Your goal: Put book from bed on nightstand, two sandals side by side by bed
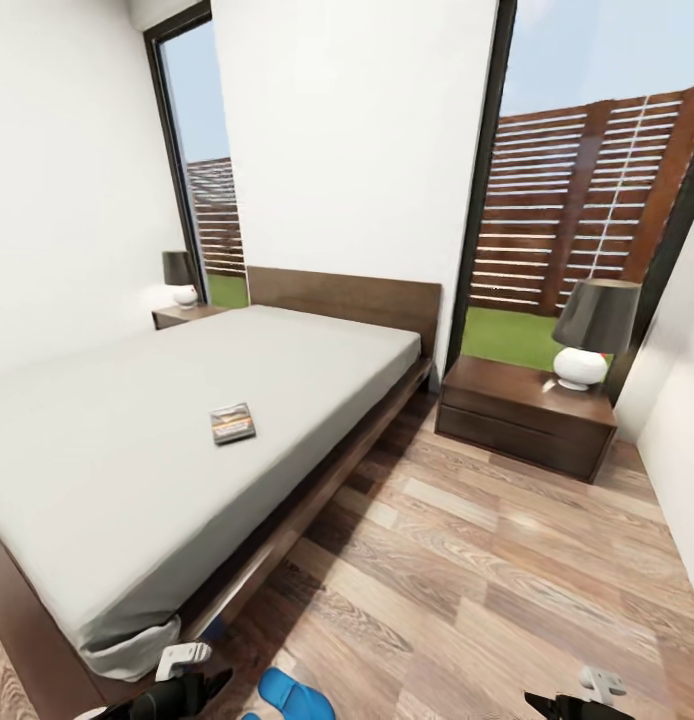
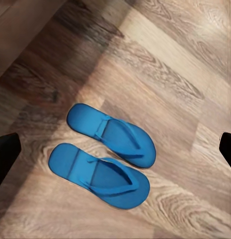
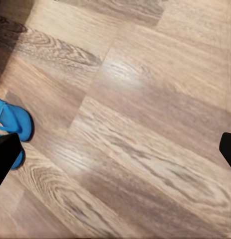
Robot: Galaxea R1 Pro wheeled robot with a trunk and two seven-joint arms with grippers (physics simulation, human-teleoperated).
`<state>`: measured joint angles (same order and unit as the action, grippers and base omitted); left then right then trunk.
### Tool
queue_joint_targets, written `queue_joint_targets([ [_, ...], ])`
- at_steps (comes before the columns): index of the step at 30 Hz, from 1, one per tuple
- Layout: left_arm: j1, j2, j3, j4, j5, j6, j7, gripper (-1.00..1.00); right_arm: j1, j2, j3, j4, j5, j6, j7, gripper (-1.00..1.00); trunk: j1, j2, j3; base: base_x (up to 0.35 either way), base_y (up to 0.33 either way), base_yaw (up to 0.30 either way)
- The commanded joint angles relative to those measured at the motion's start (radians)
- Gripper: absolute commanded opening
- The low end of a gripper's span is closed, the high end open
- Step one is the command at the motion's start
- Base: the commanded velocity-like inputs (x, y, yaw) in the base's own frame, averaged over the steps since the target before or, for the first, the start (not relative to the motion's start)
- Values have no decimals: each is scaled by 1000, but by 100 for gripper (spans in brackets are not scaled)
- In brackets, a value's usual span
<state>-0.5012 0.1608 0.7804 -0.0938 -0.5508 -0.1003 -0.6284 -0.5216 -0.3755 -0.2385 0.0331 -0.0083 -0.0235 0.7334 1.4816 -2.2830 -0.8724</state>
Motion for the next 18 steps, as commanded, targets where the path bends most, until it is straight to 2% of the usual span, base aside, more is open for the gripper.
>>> queue_joint_targets([
  [1, 0, 0, 7, 0, -11, -7, -2, 100, -2, 0, -2, 4, -1, -2, 3, 100, 0, 0, -1, 0, 0, -284],
  [18, 0, 0, 7, 0, -11, -7, -2, 100, -2, 0, -2, 4, -1, -2, 3, 100, 0, 0, -1, 0, 0, -284],
])
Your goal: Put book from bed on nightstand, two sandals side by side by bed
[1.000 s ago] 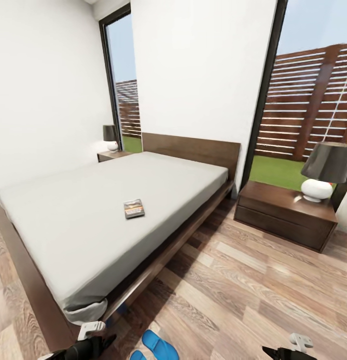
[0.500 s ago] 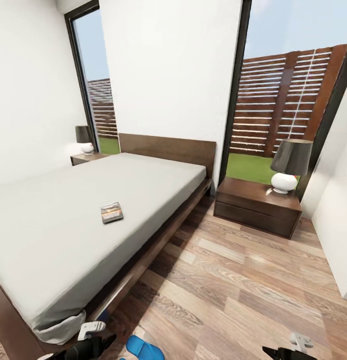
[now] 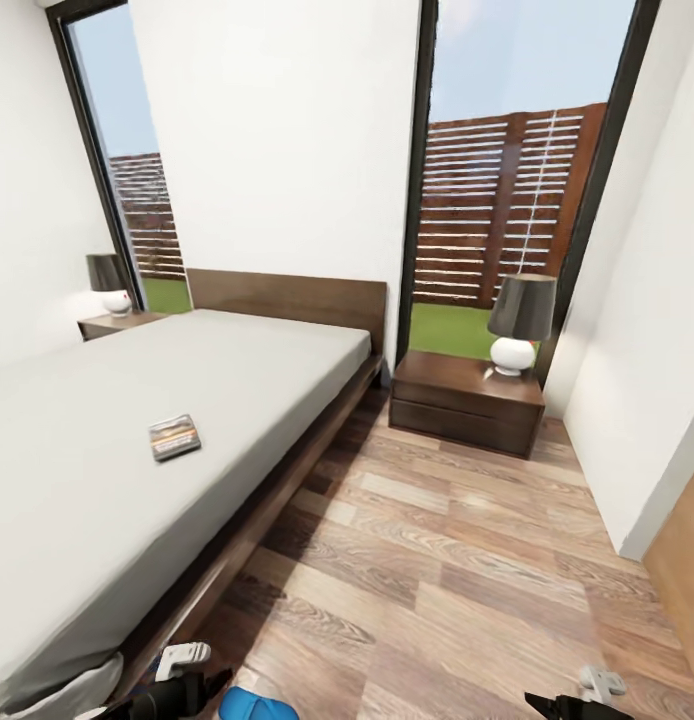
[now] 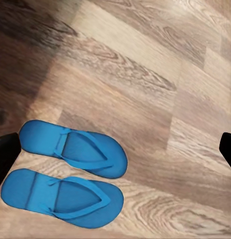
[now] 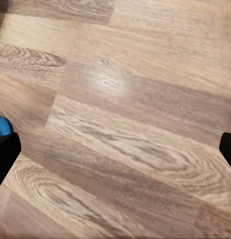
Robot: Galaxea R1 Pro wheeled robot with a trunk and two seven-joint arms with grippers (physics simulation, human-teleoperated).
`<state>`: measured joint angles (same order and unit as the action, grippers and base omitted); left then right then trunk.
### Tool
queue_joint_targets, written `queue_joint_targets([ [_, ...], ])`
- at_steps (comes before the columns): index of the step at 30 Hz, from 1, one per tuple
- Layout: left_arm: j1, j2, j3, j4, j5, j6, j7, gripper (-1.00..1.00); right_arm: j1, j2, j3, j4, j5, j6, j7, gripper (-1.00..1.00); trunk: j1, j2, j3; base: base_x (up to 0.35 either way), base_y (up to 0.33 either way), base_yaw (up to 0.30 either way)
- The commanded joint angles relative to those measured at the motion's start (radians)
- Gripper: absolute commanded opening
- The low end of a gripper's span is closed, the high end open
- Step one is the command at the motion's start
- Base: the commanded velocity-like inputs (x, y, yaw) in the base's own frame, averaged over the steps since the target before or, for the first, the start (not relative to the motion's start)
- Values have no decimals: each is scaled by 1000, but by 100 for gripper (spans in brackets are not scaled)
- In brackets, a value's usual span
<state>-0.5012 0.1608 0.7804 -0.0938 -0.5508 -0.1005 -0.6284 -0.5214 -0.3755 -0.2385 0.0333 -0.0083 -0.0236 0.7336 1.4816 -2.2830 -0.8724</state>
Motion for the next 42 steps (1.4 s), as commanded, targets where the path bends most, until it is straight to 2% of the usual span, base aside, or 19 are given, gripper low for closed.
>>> queue_joint_targets([
  [1, 0, 0, 7, 0, -11, -7, -2, 100, -2, 0, -2, 4, -1, -2, 3, 100, 0, 0, -1, 0, 0, -284],
  [31, 0, 0, 7, 0, -11, -7, -2, 100, -2, 0, -2, 4, -1, -2, 4, 100, 0, 0, -1, 0, -1, -284],
  [38, 0, -1, 7, 1, -11, -7, 3, 100, -2, 0, -2, 4, 0, -2, 4, 100, 0, 0, -1, 0, -157, -271],
  [42, 0, -1, 7, 2, -11, -7, 4, 100, -2, 0, -2, 3, 3, -2, 3, 100, 0, 0, -1, 0, -35, -72],
])
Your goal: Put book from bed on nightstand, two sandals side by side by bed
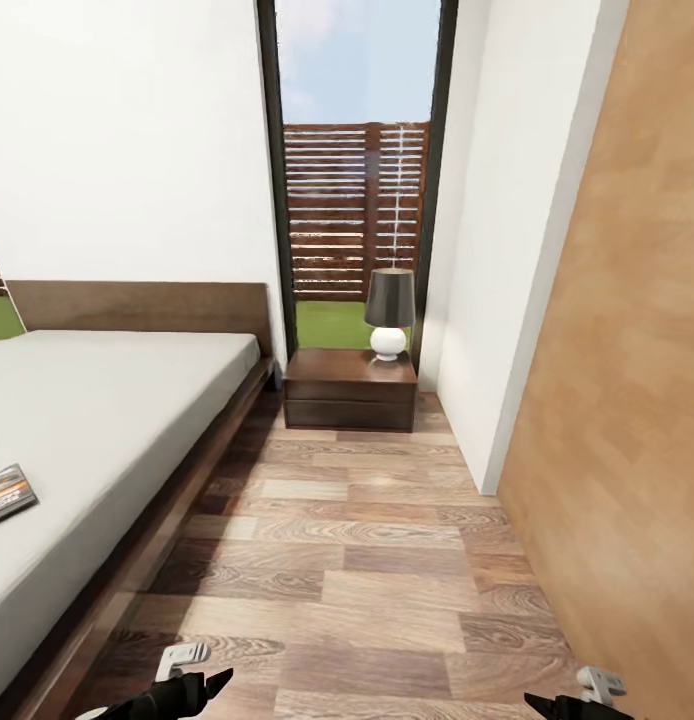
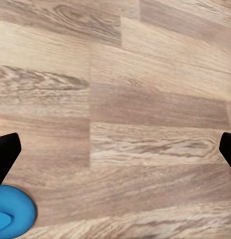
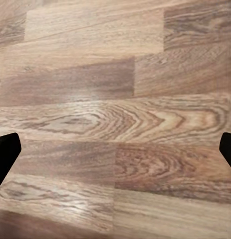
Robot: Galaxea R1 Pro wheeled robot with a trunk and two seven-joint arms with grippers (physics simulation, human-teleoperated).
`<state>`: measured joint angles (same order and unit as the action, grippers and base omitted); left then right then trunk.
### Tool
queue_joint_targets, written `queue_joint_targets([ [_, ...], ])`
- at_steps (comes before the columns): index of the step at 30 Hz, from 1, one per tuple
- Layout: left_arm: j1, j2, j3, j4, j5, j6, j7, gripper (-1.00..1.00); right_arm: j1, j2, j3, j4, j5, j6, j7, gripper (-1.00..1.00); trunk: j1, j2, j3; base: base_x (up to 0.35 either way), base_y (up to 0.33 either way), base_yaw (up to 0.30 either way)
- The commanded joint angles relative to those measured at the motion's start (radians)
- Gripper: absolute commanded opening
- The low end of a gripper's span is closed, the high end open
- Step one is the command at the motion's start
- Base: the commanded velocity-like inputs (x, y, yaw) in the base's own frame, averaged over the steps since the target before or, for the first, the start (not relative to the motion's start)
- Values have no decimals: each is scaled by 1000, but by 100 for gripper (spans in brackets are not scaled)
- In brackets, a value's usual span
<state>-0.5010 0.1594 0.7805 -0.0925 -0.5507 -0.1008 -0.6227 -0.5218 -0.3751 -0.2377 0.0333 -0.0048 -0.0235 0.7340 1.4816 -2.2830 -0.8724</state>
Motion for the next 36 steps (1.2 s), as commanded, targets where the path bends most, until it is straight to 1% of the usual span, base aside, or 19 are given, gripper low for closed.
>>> queue_joint_targets([
  [1, -1, 0, 6, 0, -11, -7, -2, 100, -1, 0, -3, 4, 0, -2, 3, 100, 0, 0, -1, 0, -7, -15],
  [4, -1, 0, 6, 0, -11, -6, -2, 100, -1, 4, -3, 4, 0, -3, 2, 100, 0, 0, -1, 0, -3, -7],
  [5, -1, 0, 6, 0, -11, -6, -2, 100, -2, 12, -3, 4, 0, -3, 1, 100, 0, 0, -1, 0, -2, -3],
  [6, -1, 0, 6, 0, -11, -6, -2, 100, -1, 22, -2, 4, 1, -3, 0, 100, 0, 0, -1, 0, -1, -2],
  [7, -1, -1, 6, 1, -11, -6, -2, 100, -1, 39, -2, 3, 1, -3, 0, 100, 0, 0, -1, 0, 0, -1],
  [8, -1, -2, 6, 2, -11, -7, -2, 100, -1, 51, -2, 3, 1, -3, -1, 100, 0, 0, -1, 0, 0, 0],
  [11, -1, -8, 6, 1, -10, -7, -2, 100, -1, 79, 0, 1, 3, -3, -7, 100, 0, 0, -1, 0, 0, 0],
  [13, -1, -18, 6, 1, -10, -7, -1, 100, -1, 112, 2, -4, 5, -3, -44, 100, 0, 0, -1, 0, 0, 0],
  [14, -1, -23, 6, 1, -10, -7, -1, 100, -1, 131, 4, -6, 6, -3, -77, 100, 0, 0, -1, 0, 0, 0],
  [15, -1, -30, 6, 1, -11, -7, 0, 100, -2, 161, 8, -7, 13, -3, -135, 100, 0, 0, -1, 0, 0, 0],
  [17, -1, -35, 6, 1, -11, -7, 0, 100, -2, 181, 12, -9, 24, -3, -179, 100, 0, 0, -1, 0, 0, 0],
  [21, -1, -40, 7, 1, -11, -7, 0, 100, -1, 200, 15, -10, 40, -3, -218, 100, 0, 0, -1, 0, 0, 0],
  [31, -1, -41, 7, 1, -11, -7, 0, 100, -2, 200, 15, -10, 41, -3, -223, 100, 0, 0, -1, 4, -4, 0],
  [36, -1, -41, 7, 1, -10, -7, 0, 100, -1, 200, 15, -10, 41, -3, -223, 100, 0, 0, -1, 134, -133, 0],
])
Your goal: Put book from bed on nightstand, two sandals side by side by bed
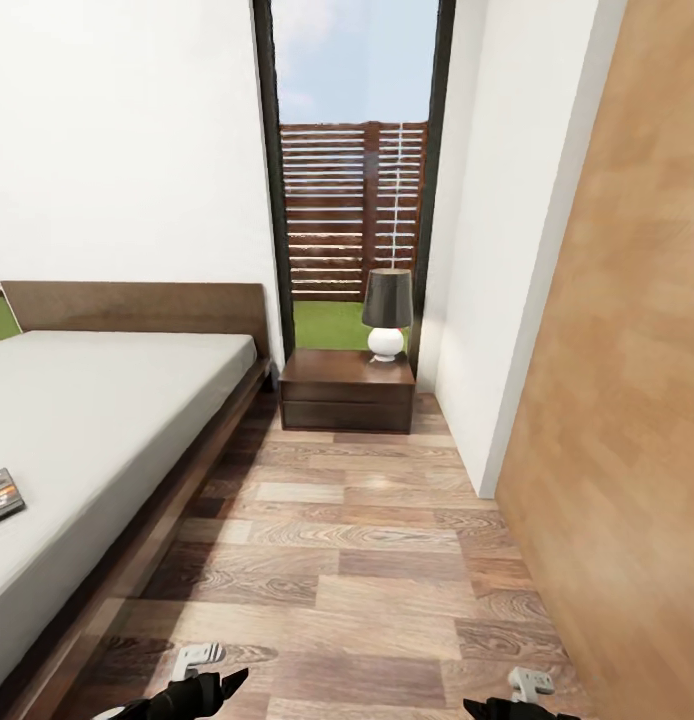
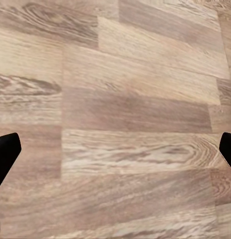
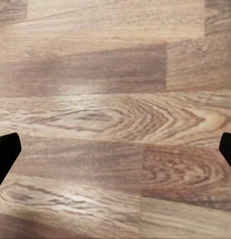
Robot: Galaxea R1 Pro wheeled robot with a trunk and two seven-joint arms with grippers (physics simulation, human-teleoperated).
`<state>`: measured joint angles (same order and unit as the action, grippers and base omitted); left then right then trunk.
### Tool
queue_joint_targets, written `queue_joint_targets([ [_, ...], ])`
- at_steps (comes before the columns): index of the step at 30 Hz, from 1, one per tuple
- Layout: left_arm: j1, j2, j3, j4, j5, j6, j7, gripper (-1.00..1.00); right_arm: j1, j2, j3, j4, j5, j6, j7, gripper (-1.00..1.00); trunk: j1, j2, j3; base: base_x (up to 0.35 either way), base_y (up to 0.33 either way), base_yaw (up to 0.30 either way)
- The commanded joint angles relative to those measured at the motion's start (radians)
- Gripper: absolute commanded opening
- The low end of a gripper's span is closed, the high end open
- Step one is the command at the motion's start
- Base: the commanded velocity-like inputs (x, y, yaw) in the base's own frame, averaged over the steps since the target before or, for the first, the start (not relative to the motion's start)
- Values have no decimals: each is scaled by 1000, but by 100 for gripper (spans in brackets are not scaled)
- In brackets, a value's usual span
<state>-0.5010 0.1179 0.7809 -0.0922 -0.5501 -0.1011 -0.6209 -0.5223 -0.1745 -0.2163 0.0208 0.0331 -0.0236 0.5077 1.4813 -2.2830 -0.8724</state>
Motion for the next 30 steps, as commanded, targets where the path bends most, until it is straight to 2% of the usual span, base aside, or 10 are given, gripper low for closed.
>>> queue_joint_targets([
  [1, -1, 0, 6, 0, -10, -6, -2, 100, -1, 0, -6, 2, 3, -2, 3, 100, 0, 0, -1, 194, -197, 0],
  [13, -1, 0, 8, 0, -11, -6, -2, 100, -1, 0, -6, 2, 4, -2, 3, 100, 0, 0, -1, 35, -37, 0],
  [21, -1, 0, 6, 0, -11, -6, -2, 100, -1, 0, -6, 2, 4, -2, 3, 100, 0, 0, -1, 86, -193, 0],
  [30, -1, 0, 6, 1, -11, -6, -2, 100, -1, 0, -6, 2, 4, -2, 3, 100, -4, 7, 2, 9, -20, 0],
])
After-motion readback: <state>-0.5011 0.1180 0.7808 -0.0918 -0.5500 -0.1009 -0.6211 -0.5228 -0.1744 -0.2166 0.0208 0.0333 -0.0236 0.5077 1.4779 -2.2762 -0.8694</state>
